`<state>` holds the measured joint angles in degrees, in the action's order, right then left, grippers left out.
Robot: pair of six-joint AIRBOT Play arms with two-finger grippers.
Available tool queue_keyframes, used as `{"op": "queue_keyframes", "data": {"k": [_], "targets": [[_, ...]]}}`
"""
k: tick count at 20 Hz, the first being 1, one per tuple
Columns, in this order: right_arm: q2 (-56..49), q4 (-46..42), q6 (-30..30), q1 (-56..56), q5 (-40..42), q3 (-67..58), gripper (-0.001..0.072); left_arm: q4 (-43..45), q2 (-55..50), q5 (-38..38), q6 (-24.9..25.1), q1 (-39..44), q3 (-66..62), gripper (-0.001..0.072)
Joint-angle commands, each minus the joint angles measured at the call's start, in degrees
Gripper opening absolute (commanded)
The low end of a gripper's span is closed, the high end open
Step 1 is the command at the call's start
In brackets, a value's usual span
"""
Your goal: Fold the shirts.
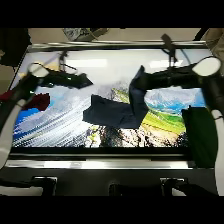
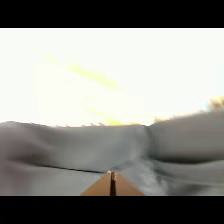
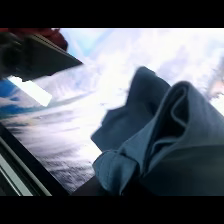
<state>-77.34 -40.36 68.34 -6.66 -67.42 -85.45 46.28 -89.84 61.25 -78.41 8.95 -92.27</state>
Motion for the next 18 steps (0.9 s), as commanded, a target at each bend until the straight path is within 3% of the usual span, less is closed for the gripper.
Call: {"op": "queue_keyframes", "data": {"k": [1,4,6,7,8,9,13,16,18], "targets": [[-6.64,4.94,1.84,-9.27,12.24,-0.07,0.0052,4.15,7.82,2.56,0.02,-9.01,-0.07,0.0028],[-13.99,8.79,2.23,-15.61,20.59,-0.07,0.0054,4.15,10.34,3.91,0.04,-11.52,-0.07,0.0029],[-19.06,8.87,5.57,-19.43,26.16,-0.07,0.0072,4.11,10.62,5.46,0.55,-11.28,-0.07,0.0029],[-21.38,8.96,6.75,-20.96,28.79,-0.07,0.0228,4.15,10.6,6.19,0.68,-10.95,-0.02,0.0029],[-23.08,9.35,6.73,-22.16,30.18,-0.07,0.0473,4.15,10.64,6.47,0.72,-10.51,0.28,0.0029],[-24.15,9.22,6.56,-22.23,29.92,-0.07,0.0587,4.17,10.6,6.78,0.96,-10.23,0.46,0.0029],[-20.52,-5.31,5.92,-15.19,20.22,-0.07,0.0586,4.61,10.62,7.21,2.19,-10.88,0.63,0.0029],[-15.02,-22.97,6.38,-4.42,4.04,-0.04,0.0644,5.01,10.62,7.34,2.21,-12.46,0.63,0.0029],[-13.97,-31.52,6.49,3.06,-9.31,0.76,0.0641,5.01,10.62,7.37,2.19,-13.35,0.63,0.0029]]}}
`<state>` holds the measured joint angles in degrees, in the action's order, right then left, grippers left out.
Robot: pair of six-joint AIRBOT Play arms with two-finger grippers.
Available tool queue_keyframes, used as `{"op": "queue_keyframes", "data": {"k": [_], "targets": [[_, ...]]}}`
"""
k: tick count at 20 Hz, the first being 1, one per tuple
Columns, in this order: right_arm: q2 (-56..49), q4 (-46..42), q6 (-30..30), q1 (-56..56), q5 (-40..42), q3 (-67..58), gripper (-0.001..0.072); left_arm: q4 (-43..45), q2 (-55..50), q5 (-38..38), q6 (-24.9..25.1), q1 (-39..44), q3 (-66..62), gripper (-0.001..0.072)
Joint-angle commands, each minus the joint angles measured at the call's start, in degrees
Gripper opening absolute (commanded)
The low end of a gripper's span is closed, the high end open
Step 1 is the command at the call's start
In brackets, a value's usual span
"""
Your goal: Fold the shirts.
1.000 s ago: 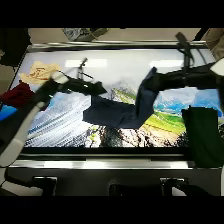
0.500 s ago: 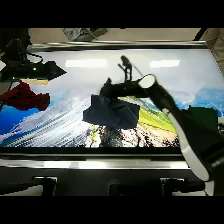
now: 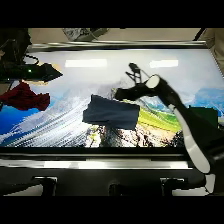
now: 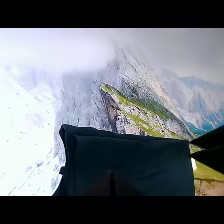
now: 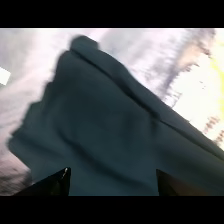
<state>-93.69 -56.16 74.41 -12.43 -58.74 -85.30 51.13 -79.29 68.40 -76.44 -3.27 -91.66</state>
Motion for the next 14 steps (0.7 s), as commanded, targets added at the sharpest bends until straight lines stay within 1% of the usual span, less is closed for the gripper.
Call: {"op": "queue_keyframes", "data": {"k": [1,2,3,5,7,9,11,12,13,14], "targets": [[2.38,-16.85,0.33,11.65,-21.84,3.02,0.0637,0.15,0.07,0.22,0.22,-1.31,0.02,0.0029],[2.38,-15.1,0.2,13.46,-22.4,6.4,0.0623,0.15,0.07,0.22,0.22,-1.36,0.02,0.0029],[2.38,-11.37,-0.26,14.32,-19.67,10.36,0.0623,0.15,0.07,0.22,0.22,-1.36,0.02,0.0029],[2.29,0.63,-3.37,14.27,-9.2,18.12,0.0624,0.11,0.07,0.57,0.17,-1.27,0.02,0.0029],[1.77,11.15,-5.86,13.55,-0.72,23.15,0.0624,0.11,0.07,1.25,0.17,-1.27,0.02,0.0029],[-0.22,15.45,-6.97,12.68,1.4,24.24,0.0615,0.11,0.07,1.25,0.17,-1.22,0.02,0.0029],[-2.12,21.2,-10.1,11.47,2.14,24.24,0.0564,0.11,0.07,1.25,0.17,-1.22,0.02,0.0029],[-2.75,23.5,-11.06,10.69,2.12,24.24,0.0496,0.11,0.07,1.25,0.17,-1.22,0.02,0.0029],[-2.93,24.35,-11.61,9.88,2.43,24.24,0.0345,0.11,0.07,1.22,0.17,-1.22,0.02,0.0029],[-2.64,24.5,-13.22,9.49,2.93,24.04,0.011,0.11,0.07,1.25,0.17,-1.22,0.02,0.0029]]}}
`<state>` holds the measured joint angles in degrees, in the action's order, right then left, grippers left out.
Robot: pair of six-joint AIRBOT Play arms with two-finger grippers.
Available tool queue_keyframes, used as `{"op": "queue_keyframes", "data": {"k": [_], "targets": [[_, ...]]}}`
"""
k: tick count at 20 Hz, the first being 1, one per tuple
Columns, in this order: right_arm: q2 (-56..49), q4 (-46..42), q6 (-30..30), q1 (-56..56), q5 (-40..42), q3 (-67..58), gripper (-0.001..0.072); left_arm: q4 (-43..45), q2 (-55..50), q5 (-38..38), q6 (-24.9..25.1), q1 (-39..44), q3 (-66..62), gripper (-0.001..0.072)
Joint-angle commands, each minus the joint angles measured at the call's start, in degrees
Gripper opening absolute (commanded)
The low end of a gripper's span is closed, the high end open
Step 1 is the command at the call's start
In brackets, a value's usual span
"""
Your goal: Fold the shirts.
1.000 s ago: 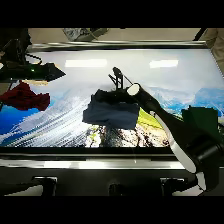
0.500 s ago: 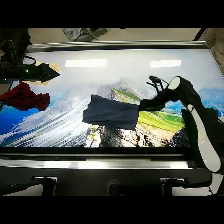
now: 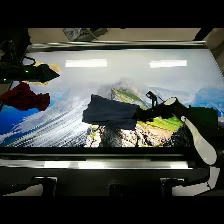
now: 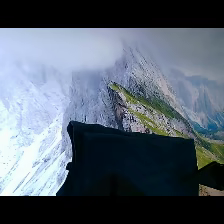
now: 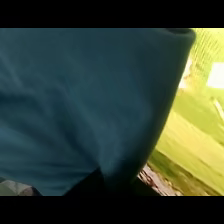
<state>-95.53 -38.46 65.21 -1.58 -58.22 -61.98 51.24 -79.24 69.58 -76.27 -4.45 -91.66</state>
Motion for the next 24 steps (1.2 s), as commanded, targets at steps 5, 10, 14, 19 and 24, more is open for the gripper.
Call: {"op": "queue_keyframes", "data": {"k": [5,10,14,19,24], "targets": [[6.82,3.02,-14.53,3.76,-3.93,-6.71,0.0051,0.02,0.0,0.02,0.07,-0.07,0.02,0.0029],[15.98,-6.93,-5.53,19.41,-12.59,-19.08,0.0051,0.02,-0.13,0.02,0.87,-0.07,0.02,0.0029],[19.91,-13.03,-1.92,32.76,-19.69,-26.21,0.0051,0.02,-0.13,0.04,0.9,-0.04,0.02,0.003],[20.9,-12.48,2.34,46.27,-21.14,-30.36,0.0051,0.02,-0.13,0.04,0.9,-0.04,0.02,0.003],[20.9,-8.11,4.31,54.47,-24.3,-30.38,0.0052,0.02,-0.13,0.04,0.92,-0.04,0.02,0.003]]}}
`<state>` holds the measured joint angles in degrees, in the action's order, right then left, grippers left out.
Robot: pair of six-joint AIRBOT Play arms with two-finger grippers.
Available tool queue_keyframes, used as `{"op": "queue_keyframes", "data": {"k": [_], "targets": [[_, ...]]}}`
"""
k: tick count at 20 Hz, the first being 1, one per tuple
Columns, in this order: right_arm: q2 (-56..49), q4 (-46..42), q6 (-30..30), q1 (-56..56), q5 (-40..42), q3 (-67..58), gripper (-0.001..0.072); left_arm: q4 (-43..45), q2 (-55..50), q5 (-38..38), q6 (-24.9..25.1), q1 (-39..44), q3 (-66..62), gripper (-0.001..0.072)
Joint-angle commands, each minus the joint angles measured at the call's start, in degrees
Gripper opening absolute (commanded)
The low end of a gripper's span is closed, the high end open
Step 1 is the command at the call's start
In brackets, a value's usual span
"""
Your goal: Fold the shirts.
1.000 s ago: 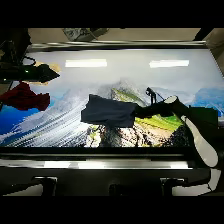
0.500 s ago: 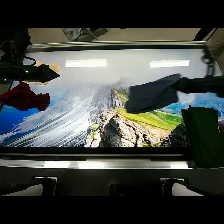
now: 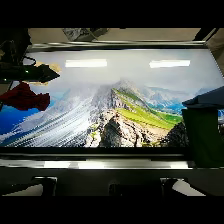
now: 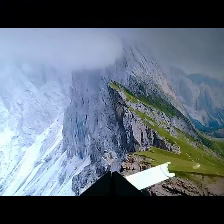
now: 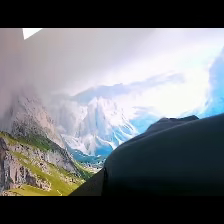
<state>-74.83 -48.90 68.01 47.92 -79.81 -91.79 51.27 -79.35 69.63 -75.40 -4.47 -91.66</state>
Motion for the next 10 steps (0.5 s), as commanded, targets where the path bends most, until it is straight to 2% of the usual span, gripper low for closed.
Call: {"op": "queue_keyframes", "data": {"k": [1,5,7,8,9,10], "targets": [[0.33,2.62,1.49,6.25,-4.46,-0.59,0.0052,0.0,-0.02,-0.02,0.07,-0.02,0.02,0.003],[2.49,2.51,1.22,11.26,-10.93,-0.59,0.0052,0.0,-0.02,-0.02,0.5,-0.02,0.02,0.003],[3.3,0.39,0.66,13.42,-16.87,-0.57,0.0052,0.0,-0.04,-0.07,1.05,-0.02,0.02,0.003],[3.32,-3.13,-0.42,13.81,-21.7,-0.57,0.0052,0.0,-0.04,-0.2,1.11,-0.02,0.02,0.003],[3.34,-10.43,-2.19,13.84,-26.45,-0.35,0.0052,0.0,-0.04,-0.2,1.16,-0.02,0.02,0.003],[3.85,-18.03,-2.91,13.55,-26.36,0.9,0.0052,-0.02,-0.04,-0.17,1.55,-0.02,0.02,0.003]]}}
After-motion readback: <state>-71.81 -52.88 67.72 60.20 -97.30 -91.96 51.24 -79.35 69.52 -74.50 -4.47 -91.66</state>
